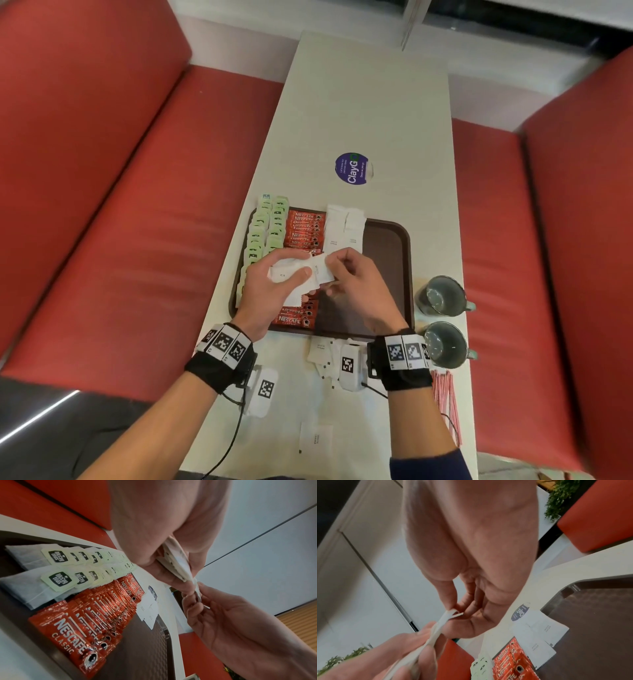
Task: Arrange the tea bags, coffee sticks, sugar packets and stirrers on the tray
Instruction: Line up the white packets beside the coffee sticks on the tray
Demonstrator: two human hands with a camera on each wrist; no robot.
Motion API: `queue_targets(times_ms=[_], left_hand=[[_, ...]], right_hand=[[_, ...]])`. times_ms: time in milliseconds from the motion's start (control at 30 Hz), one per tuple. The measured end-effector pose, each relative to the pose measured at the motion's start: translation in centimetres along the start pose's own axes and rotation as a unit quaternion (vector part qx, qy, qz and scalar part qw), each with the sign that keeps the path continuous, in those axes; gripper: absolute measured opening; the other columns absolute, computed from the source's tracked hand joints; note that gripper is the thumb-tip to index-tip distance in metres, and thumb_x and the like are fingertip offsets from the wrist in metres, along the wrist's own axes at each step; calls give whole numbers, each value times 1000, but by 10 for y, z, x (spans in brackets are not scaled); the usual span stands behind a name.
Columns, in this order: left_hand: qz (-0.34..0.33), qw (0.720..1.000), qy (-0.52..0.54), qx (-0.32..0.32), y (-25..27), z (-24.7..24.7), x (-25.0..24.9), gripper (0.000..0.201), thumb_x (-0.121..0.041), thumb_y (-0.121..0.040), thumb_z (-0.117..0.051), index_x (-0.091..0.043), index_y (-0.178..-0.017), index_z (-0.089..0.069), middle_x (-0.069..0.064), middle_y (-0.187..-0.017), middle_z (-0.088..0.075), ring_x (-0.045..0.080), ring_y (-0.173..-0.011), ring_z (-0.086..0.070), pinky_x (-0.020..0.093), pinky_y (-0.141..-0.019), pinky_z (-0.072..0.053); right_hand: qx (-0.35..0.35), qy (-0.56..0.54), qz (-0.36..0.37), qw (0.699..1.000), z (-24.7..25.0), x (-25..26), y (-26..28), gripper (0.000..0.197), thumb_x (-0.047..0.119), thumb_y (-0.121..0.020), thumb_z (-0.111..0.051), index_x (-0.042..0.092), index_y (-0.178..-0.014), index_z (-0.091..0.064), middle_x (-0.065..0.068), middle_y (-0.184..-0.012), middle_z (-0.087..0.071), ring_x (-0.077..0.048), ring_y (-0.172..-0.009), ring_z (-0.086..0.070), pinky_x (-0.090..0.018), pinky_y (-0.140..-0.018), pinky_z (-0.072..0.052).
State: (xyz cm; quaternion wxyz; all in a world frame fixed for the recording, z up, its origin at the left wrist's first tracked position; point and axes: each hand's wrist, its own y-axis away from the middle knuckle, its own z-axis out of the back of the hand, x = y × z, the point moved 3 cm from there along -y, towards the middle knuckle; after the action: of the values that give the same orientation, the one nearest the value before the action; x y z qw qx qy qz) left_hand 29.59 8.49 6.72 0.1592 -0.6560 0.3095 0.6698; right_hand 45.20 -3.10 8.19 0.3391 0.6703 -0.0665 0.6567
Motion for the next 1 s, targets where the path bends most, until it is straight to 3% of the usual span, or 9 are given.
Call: queue_targets(times_ms=[100, 267, 333, 433, 533, 633, 800, 867, 1000], left_hand=[[8, 1000, 15, 0, 3, 0, -2, 22, -11, -94, -84, -27, -109, -83, -14, -121, -76, 23, -118, -73, 54, -88, -66], [-3, 1000, -15, -7, 5, 5, -6, 11, -18, -97, -81, -23, -106, -84, -10, -122, -78, 4, -121, -67, 44, -110, -54], [-2, 1000, -20, 11, 7, 2, -10, 12, -22, -97, -81, -26, -108, -85, -11, -124, -77, 2, -122, -66, 37, -107, -53], [1, 999, -29, 28, 10, -5, -14, 17, -28, -92, -86, -29, -109, -84, -15, -123, -77, 4, -119, -68, 35, -102, -56], [-2, 999, -47, 20, 9, -9, -17, 17, -30, -90, -87, -27, -107, -84, -20, -116, -78, -4, -114, -67, 30, -102, -53], [3, 998, -56, -16, 5, -8, -15, 19, -43, -90, -85, -30, -104, -83, -18, -115, -79, -1, -115, -68, 43, -111, -53], [3, 998, -58, -14, 0, -7, -14, 27, -51, -87, -85, -30, -103, -83, -12, -116, -79, 10, -120, -68, 53, -112, -52], [9, 998, -63, -12, -1, -8, -13, 26, -49, -87, -85, -29, -103, -83, -13, -115, -79, 4, -117, -67, 48, -113, -52], [-3, 994, -105, -20, 0, -13, -12, 23, -44, -89, -85, -27, -104, -83, -14, -118, -77, -7, -118, -61, 33, -111, -44]], right_hand=[[-42, -19, 6, 999, 9, 8, 7, 17, 21, -112, -62, 6, -114, -68, -12, -107, -79, -26, -78, -75, -34, -72, -62], [-90, -133, 42, 986, 20, 26, 24, 19, 7, -104, -72, -3, -117, -63, -16, -113, -78, -24, -86, -80, -25, -75, -62], [-85, -150, 65, 983, 19, 31, 29, 24, 0, -100, -76, -6, -117, -60, -16, -116, -76, -25, -100, -81, -27, -82, -65], [-70, -167, 80, 980, 11, 29, 35, 31, -6, -98, -75, -2, -125, -60, -11, -111, -71, -30, -103, -81, -35, -88, -66], [-75, -178, 74, 978, 6, 25, 39, 24, -3, -99, -76, -3, -119, -62, -9, -105, -72, -31, -102, -81, -36, -86, -66], [-81, -148, 64, 984, 7, 24, 44, 24, 6, -99, -80, -6, -105, -60, -25, -112, -74, -37, -97, -82, -39, -84, -67], [-67, -64, 51, 994, 13, 14, 47, 26, 19, -101, -79, -3, -96, -65, -14, -96, -81, -29, -89, -81, -41, -86, -65], [-88, -75, 49, 992, 15, 9, 46, 22, 21, -102, -78, 2, -95, -69, -13, -93, -80, -23, -85, -77, -38, -82, -63], [-147, -69, 54, 985, 16, 2, 44, 8, 28, -100, -82, 21, -102, -78, -6, -86, -73, -24, -74, -65, -46, -75, -61]])
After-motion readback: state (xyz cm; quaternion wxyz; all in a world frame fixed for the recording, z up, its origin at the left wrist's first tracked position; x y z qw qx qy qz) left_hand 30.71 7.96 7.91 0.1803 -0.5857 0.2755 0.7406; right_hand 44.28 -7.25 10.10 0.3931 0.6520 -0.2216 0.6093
